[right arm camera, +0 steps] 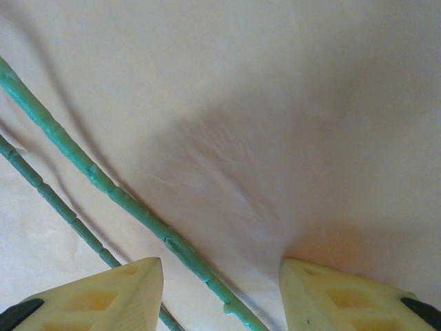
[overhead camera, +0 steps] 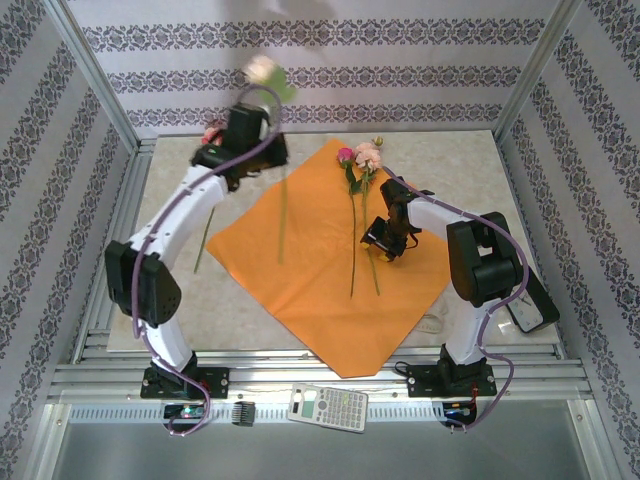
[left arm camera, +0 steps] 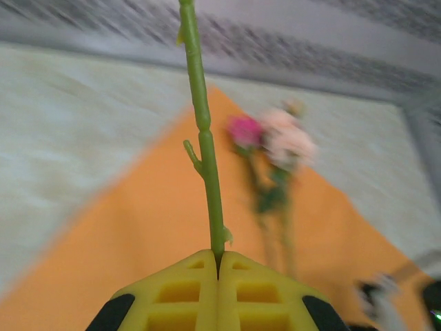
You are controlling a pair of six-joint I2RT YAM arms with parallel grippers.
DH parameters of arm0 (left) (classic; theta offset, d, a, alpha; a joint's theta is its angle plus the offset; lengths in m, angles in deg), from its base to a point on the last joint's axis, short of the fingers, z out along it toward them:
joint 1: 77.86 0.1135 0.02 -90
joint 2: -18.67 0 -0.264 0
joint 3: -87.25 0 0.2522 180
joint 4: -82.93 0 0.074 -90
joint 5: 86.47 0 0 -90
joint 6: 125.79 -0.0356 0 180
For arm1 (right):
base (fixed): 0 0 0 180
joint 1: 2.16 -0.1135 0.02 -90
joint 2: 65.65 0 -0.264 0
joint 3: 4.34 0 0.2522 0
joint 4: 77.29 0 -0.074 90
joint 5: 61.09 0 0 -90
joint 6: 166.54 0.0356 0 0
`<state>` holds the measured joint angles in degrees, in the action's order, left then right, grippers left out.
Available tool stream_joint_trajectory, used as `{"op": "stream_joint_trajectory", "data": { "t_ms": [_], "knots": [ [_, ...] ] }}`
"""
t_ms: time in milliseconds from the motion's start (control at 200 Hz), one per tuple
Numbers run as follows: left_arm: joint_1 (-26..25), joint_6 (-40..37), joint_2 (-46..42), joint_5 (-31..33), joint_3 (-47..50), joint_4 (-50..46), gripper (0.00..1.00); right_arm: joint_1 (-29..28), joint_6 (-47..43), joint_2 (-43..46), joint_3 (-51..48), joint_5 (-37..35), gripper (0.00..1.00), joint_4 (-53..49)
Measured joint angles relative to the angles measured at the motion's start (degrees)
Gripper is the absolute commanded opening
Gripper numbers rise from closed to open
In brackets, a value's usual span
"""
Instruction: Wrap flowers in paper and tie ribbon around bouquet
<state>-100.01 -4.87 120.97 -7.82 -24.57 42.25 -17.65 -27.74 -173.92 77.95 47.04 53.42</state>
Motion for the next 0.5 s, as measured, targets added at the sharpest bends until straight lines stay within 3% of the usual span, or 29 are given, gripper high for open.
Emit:
{"op": "stream_joint_trajectory", "data": {
  "t_ms": [95, 245, 500],
  "knots": [
    [-4.39, 7.43, 5.42, -6.32, 4.22, 8.79, 0.0, 0.0, 0.0, 0.0, 0.07, 0.07, 0.5, 0.0],
    [-8.22, 13.92, 16.7, -10.93, 5.64, 17.42, 0.0, 0.0, -0.22, -0.07, 0.09, 0.24, 0.5, -0.02],
    [-8.22, 15.89, 26.88, -11.21, 4.17, 19.3, 0.0, 0.0, -0.72, -0.07, 0.09, 0.39, 0.5, -0.02]
  ]
}}
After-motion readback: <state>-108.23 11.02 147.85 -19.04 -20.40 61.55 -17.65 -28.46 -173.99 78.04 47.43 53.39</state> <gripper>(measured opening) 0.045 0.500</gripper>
